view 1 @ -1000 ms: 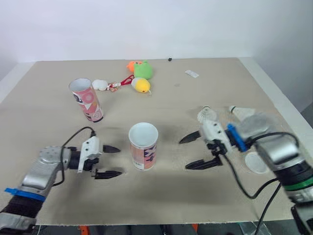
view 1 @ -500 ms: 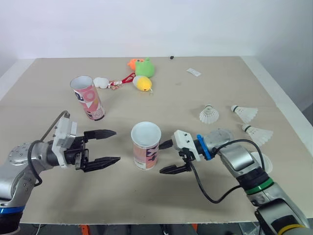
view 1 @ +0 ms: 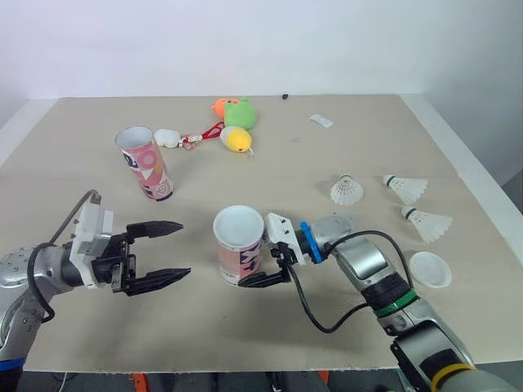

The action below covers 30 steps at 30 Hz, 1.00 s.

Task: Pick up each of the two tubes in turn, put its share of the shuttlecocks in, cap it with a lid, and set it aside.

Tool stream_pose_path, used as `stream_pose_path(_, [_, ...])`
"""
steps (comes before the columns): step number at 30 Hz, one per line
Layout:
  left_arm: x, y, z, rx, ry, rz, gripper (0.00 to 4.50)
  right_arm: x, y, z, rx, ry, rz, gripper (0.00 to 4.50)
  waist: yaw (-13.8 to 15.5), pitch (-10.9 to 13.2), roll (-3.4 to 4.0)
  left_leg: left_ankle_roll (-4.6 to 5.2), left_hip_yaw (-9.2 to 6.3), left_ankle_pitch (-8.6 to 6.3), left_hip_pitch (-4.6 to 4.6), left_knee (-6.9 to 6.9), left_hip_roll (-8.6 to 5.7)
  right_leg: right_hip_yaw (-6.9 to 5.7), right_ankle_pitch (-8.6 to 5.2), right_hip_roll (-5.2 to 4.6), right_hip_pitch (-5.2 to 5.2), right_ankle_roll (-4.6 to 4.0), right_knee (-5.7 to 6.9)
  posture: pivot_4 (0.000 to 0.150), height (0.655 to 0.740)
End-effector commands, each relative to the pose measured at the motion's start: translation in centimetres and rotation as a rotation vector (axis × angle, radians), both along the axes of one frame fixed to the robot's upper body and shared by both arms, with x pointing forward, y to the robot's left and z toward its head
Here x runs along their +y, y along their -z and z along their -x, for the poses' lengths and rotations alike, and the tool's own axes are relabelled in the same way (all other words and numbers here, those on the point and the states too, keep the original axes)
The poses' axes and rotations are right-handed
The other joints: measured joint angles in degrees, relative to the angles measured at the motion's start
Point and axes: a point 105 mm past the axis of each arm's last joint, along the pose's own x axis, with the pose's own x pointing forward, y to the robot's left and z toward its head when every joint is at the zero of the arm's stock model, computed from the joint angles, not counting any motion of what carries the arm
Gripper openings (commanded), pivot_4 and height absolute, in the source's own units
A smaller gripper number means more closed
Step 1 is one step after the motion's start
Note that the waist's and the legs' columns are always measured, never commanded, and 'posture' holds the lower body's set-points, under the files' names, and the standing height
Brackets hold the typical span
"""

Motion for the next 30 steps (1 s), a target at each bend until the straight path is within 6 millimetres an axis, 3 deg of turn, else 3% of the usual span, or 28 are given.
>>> stream_pose_path(1, [0.3, -0.9, 0.0, -0.058, -0.009, 0.022, 4.50, 0.5, -1.4, -0.4, -0.022, 0.002, -0.052, 4.43, 0.00, 0.00, 0.00, 0.00, 0.00, 0.00, 0.00, 0.00, 0.00, 0.00, 0.00, 0.00, 0.00, 0.00, 0.00, 0.150, 0.7323])
stream_pose_path(4, [0.3, -0.9, -0.1, -0.062, -0.013, 0.033, 4.50, 0.7, -1.5, -0.4, -0.007, 0.001, -0.069, 4.43, 0.00, 0.00, -0.01, 0.00, 0.02, 0.00, 0.00, 0.00, -0.01, 0.01, 0.01, -0.01, 0.00, 0.02, 0.00, 0.150, 0.7323])
stream_pose_path(10, [-0.1, -0.6, -0.5, -0.067, -0.015, 0.046, 4.50, 0.5, -1.8, -0.5, 0.001, 0.014, -0.088, 2.73, 0.00, -0.01, -0.01, -0.01, 0.00, 0.01, 0.00, 0.00, -0.01, 0.01, 0.02, 0.00, 0.00, 0.01, 0.02, 0.150, 0.7323])
stream_pose_path(12, [-0.4, -0.5, -0.7, -0.072, -0.008, 0.050, 4.50, 0.3, -2.1, -0.7, 0.005, 0.026, -0.100, 2.54, 0.01, -0.01, -0.01, -0.05, 0.00, 0.03, 0.00, 0.00, -0.02, 0.01, 0.03, -0.01, 0.00, 0.02, 0.03, 0.150, 0.7323])
stream_pose_path(18, [-2.8, -1.4, -2.6, -0.132, 0.010, 0.077, 4.50, -1.3, -4.2, -1.7, -0.015, 0.093, -0.150, 2.54, 0.04, -0.01, -0.02, -0.08, -0.02, 0.05, -0.01, 0.08, -0.04, 0.01, 0.07, -0.01, 0.03, 0.05, 0.04, 0.150, 0.7323])
stream_pose_path(24, [-7.5, -3.4, -5.2, -0.189, 0.032, 0.177, 4.50, -6.3, -8.7, -4.5, -0.115, 0.339, -0.266, 2.54, 0.66, 0.01, -0.04, -0.09, -0.02, 0.06, -0.13, 0.44, -0.12, 0.05, 0.38, -0.06, 0.10, 0.06, 0.02, 0.150, 0.7323])
stream_pose_path(27, [-9.5, -4.3, -6.5, -0.199, 0.027, 0.219, 4.50, -10.3, -10.9, -6.3, -0.178, 0.532, -0.323, 2.54, 0.67, 0.02, -0.05, -0.09, 0.00, 0.05, -0.19, 0.55, -0.21, 0.09, 0.44, -0.13, 0.12, 0.15, -0.01, 0.150, 0.7323])
stream_pose_path(30, [-11.2, -5.1, -8.0, -0.199, 0.019, 0.254, 4.50, -16.8, -13.1, -8.6, -0.260, 0.843, -0.386, 2.54, 0.94, 0.03, -0.05, -0.09, 0.00, 0.05, -0.26, 0.66, -0.25, 0.12, 0.49, -0.13, 0.11, 0.23, -0.01, 0.150, 0.7323])
